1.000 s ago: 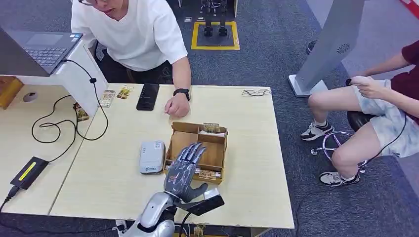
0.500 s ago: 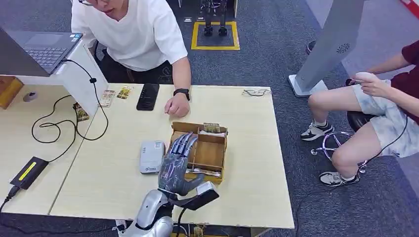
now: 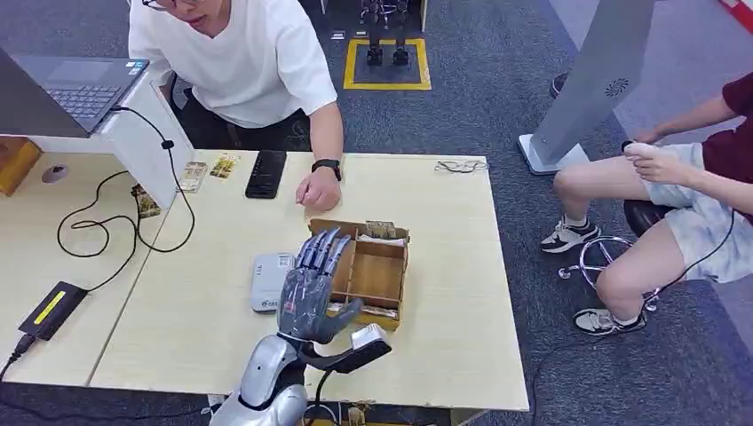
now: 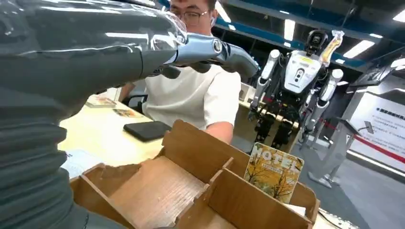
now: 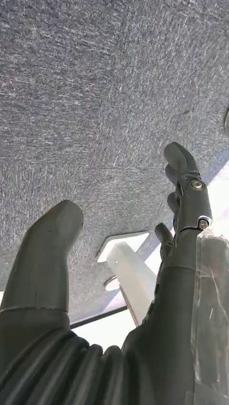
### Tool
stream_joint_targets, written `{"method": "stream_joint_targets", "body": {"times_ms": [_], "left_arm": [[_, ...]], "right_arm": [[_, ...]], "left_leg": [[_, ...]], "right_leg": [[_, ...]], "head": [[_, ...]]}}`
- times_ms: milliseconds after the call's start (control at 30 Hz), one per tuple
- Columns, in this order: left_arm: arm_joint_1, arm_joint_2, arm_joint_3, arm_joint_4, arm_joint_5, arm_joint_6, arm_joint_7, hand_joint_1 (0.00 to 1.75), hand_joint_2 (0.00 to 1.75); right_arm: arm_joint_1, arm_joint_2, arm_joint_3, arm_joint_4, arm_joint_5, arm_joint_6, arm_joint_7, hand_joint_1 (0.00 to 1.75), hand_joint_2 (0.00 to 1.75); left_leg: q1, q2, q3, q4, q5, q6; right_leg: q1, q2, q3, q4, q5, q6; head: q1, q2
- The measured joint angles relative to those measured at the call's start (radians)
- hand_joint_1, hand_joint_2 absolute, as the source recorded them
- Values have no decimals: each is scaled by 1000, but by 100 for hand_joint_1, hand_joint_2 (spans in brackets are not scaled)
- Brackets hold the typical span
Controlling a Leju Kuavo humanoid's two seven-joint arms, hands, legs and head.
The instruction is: Pass the card to the sensor for recognition and then transmit it.
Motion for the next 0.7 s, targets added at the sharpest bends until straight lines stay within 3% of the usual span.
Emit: {"method": "stream_joint_targets", "body": {"times_ms": [700], "left_arm": [[-12,14,2,76,-51,-43,12,0,175]], "right_arm": [[-3,-7,17,4,0,0,0,0,175]], "left_leg": [[0,0,0,0,0,0]], "right_leg": [[0,0,0,0,0,0]], "head": [[0,0]]}}
